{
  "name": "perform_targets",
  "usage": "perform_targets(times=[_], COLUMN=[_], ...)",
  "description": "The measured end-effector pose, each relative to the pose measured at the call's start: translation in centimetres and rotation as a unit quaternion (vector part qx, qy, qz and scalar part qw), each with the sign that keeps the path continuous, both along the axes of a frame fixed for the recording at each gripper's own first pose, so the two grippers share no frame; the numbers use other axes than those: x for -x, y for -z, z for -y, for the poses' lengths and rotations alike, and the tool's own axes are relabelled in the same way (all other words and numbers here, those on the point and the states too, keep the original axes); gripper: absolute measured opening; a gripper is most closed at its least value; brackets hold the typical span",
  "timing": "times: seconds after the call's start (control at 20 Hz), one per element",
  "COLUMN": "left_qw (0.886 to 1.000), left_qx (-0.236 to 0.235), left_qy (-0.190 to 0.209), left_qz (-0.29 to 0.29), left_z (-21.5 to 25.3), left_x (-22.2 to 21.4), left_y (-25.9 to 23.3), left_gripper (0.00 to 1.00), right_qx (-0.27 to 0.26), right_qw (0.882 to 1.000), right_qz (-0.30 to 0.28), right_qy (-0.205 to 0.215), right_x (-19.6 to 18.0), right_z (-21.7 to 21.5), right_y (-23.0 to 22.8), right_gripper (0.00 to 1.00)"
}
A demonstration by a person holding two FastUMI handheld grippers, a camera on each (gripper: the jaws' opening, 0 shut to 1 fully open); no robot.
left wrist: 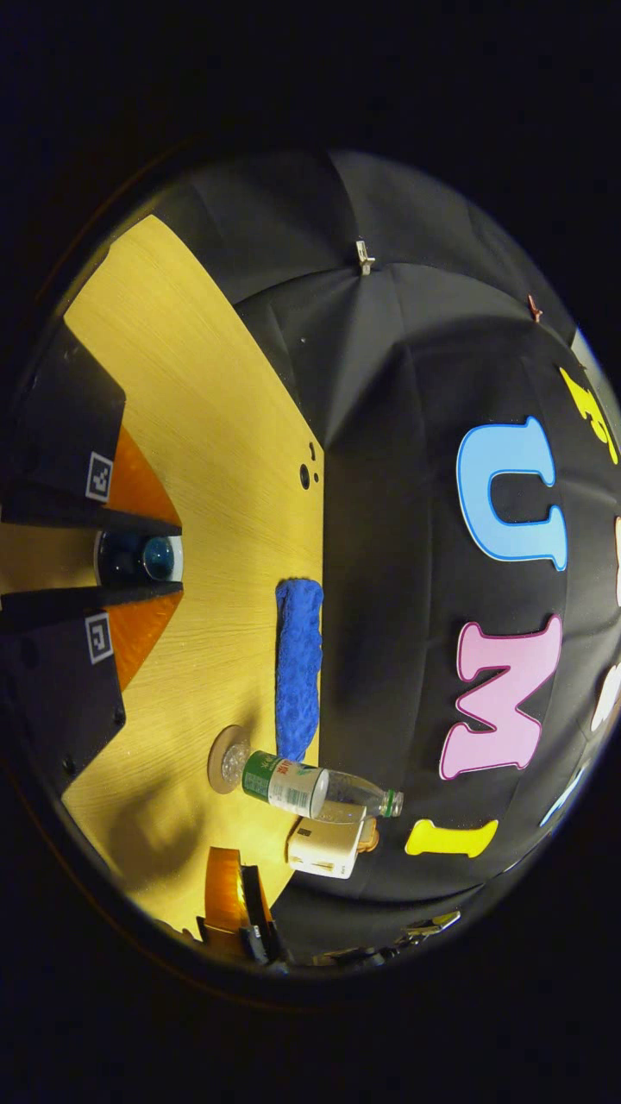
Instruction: Open the teacup lid with one hand, grasp the water bottle and pour water into the teacup with the other hand; after pouring, place the water bottle on the coaster and then close the teacup lid.
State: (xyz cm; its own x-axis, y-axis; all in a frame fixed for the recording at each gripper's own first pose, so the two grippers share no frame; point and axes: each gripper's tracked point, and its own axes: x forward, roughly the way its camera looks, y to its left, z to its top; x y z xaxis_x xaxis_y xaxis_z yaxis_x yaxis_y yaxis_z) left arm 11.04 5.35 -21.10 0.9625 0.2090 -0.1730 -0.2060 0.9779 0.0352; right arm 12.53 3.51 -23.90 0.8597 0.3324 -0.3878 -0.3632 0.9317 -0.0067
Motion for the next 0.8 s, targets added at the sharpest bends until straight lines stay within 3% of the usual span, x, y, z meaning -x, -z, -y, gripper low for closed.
perform_targets(times=[0.05, 0.25, 0.35, 0.5, 0.7, 0.8], left_qw=[1.0, 1.0, 1.0, 0.999, 0.997, 0.995], left_qx=[-0.002, -0.009, -0.015, -0.029, -0.04, -0.031], left_qy=[0.0, -0.006, -0.007, -0.006, 0.018, 0.028], left_qz=[0.0, 0.009, 0.016, 0.036, 0.065, 0.088], left_z=[0.0, 0.1, 0.3, 1.1, 4.0, 5.9], left_x=[0.0, 0.6, 1.4, 3.3, 5.6, 6.6], left_y=[-0.1, -2.0, -4.1, -8.8, -15.4, -19.0], left_gripper=[0.33, 0.6, 0.84, 0.94, 0.94, 0.94], right_qx=[-0.001, -0.001, -0.002, -0.008, -0.055, -0.059], right_qw=[1.0, 1.0, 1.0, 0.999, 0.998, 0.996], right_qz=[-0.002, 0.0, 0.008, 0.025, 0.025, 0.053], right_qy=[0.001, 0.01, 0.017, 0.027, 0.026, 0.027], right_x=[0.1, 0.6, 1.2, 2.5, 5.2, 6.0], right_z=[0.0, 0.6, 1.0, 1.8, 1.4, 2.0], right_y=[-0.2, -1.6, -3.7, -7.4, -12.7, -16.2], right_gripper=[0.99, 1.0, 0.99, 0.99, 0.99, 1.0])
